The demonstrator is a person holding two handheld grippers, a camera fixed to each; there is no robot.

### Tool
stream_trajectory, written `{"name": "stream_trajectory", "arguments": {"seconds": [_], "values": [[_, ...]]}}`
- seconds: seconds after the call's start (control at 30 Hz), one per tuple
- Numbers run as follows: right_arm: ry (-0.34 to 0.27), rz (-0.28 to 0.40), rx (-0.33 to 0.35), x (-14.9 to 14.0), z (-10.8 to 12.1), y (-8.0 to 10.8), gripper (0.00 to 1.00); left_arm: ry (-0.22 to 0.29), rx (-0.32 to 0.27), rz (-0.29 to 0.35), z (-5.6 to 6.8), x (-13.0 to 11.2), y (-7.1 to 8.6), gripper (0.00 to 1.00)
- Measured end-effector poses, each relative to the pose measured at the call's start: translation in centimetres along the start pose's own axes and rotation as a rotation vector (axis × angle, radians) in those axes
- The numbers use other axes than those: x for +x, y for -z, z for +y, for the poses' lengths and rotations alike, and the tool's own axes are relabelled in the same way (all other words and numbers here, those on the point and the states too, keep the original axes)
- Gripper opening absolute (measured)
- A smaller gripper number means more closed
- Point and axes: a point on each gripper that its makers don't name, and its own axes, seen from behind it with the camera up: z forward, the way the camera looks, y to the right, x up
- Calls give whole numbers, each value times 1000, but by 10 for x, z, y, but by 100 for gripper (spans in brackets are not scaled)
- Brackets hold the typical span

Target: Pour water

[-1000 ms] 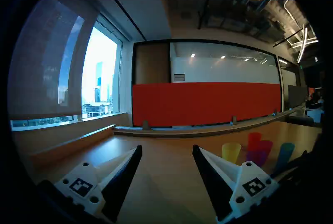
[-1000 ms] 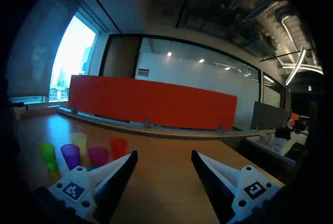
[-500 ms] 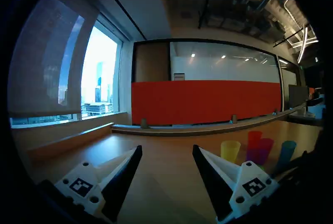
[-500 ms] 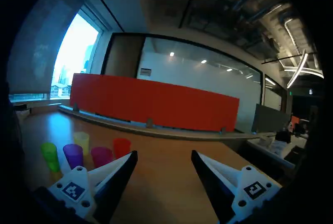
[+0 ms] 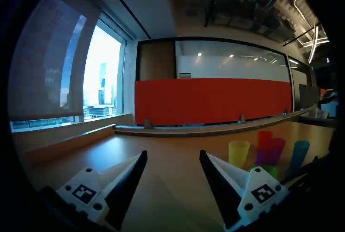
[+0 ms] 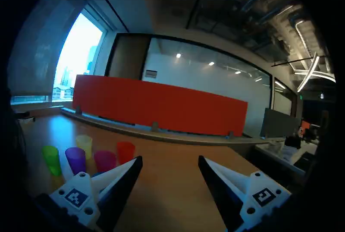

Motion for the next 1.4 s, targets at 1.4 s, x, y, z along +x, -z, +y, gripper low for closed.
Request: {"name": "stream_trajectory", "arguments": {"seconds": [1.4], "values": [[-16,11,17,-6,2,0,100,15,-26,-30,4,-12,-5,90]]}}
